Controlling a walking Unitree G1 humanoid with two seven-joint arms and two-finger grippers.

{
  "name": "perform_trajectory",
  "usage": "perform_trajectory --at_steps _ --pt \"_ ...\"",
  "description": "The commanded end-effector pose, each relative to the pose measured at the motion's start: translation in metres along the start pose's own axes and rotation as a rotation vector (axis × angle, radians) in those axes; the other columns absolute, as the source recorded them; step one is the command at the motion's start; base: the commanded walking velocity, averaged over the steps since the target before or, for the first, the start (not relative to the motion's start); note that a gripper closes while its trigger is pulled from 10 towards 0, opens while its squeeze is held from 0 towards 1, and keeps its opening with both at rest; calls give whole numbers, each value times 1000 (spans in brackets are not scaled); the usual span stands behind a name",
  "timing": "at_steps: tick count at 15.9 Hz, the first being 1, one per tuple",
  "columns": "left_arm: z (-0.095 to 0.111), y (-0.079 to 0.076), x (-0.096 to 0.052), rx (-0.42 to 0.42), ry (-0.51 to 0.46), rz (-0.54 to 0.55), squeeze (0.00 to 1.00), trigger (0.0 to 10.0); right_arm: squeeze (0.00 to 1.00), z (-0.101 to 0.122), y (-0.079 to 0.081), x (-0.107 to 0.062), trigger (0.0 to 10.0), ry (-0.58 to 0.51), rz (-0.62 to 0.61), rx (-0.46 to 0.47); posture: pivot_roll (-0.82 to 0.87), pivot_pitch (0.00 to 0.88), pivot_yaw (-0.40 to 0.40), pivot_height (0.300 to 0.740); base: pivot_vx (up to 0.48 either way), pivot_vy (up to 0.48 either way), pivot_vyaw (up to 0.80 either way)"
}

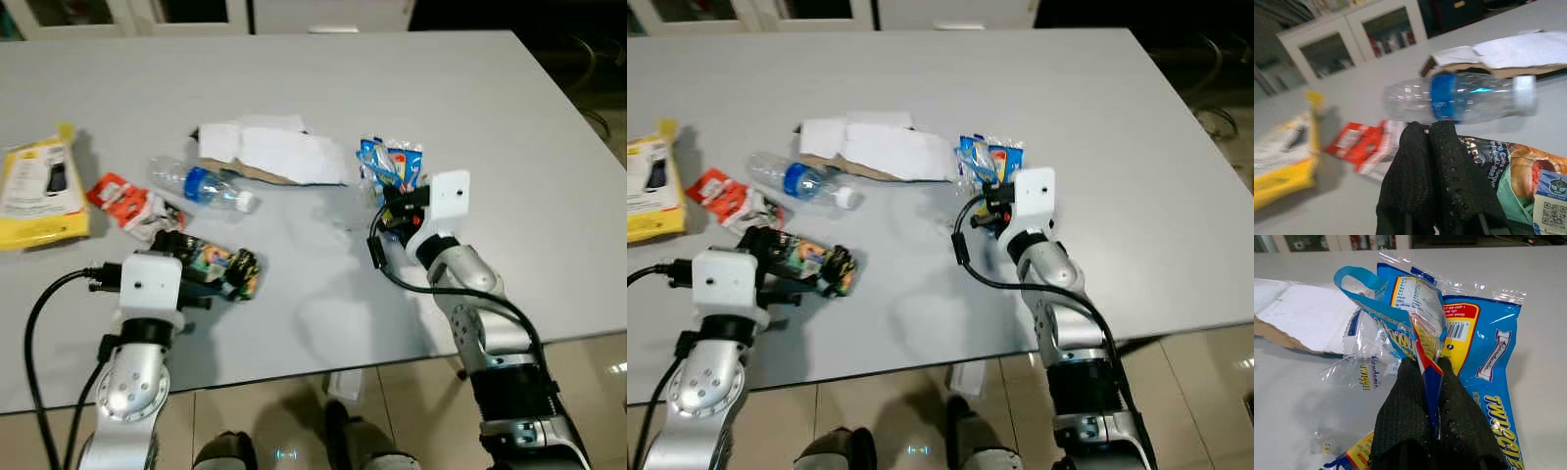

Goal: Picking trash to rubbish bin

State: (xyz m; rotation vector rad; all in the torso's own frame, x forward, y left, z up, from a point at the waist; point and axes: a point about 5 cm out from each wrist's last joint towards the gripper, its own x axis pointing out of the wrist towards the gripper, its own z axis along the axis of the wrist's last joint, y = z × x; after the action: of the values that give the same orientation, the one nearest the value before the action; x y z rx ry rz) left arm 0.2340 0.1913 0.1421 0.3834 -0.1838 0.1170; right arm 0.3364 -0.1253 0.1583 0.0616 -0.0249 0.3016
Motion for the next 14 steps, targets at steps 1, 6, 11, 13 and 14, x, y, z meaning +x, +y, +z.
perform_trajectory --at_steps 1,6,11,13,14 --pt "-6 -1 -3 45 -13 -1 0 10000 0 -7 3 -1 10000 -5 5 1 -8 138 -5 740 0 0 0" --pt "-5 -4 0 20 -46 2 0 10000 0 -10 5 -3 10000 -40 29 -15 -17 120 -10 740 0 0 0" --pt "-3 -9 10 121 5 9 0 10000 0 -12 3 -3 10000 -32 35 -37 -24 107 -19 740 0 0 0" --pt "3 -12 14 -25 -49 -5 0 10000 0 -12 3 -2 10000 -37 34 -37 -26 104 -19 740 0 0 0" --pt "6 -13 16 -110 -70 -7 0 10000 0 -11 4 -1 10000 -39 35 -37 -26 104 -19 740 0 0 0"
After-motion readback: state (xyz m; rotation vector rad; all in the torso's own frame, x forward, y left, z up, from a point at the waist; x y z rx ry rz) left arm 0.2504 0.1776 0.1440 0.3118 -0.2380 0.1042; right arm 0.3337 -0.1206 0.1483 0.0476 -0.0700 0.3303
